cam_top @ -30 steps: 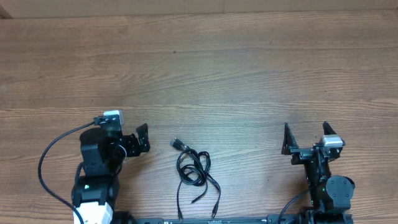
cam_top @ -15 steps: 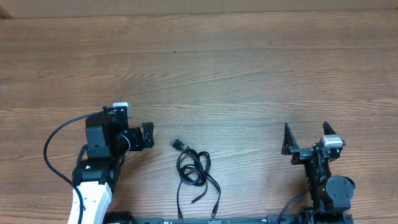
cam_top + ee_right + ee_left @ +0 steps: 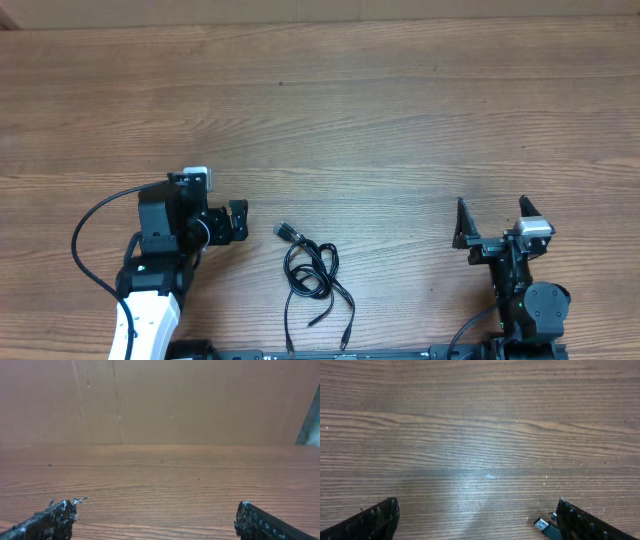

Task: Untangle cables
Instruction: 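Move the left gripper forward and right toward the black cable bundle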

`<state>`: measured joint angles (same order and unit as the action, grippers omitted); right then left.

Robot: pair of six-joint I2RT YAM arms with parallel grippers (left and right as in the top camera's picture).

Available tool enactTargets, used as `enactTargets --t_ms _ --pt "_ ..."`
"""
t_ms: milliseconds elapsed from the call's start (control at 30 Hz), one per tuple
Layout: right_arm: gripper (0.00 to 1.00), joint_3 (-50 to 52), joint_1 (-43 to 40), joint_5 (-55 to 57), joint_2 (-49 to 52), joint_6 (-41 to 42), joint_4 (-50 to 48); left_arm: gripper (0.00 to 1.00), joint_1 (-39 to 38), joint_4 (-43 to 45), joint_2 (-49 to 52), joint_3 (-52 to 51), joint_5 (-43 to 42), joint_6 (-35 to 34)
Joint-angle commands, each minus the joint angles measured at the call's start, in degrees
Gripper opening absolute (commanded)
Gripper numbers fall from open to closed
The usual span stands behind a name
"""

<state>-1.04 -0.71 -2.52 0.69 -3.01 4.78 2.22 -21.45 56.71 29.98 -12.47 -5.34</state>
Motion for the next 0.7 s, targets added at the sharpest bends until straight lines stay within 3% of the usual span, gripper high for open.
enactTargets --t_ms 0,667 --pt "1.0 0.6 -0.2 0.5 -0.4 0.0 -0.1 1.0 -0.4 -0.2 0.3 2.0 -1.1 1.6" --pt "1.0 0.6 -0.2 0.5 -0.5 0.0 -0.1 1.0 -1.5 -6.0 10.5 8.8 -1.1 4.1"
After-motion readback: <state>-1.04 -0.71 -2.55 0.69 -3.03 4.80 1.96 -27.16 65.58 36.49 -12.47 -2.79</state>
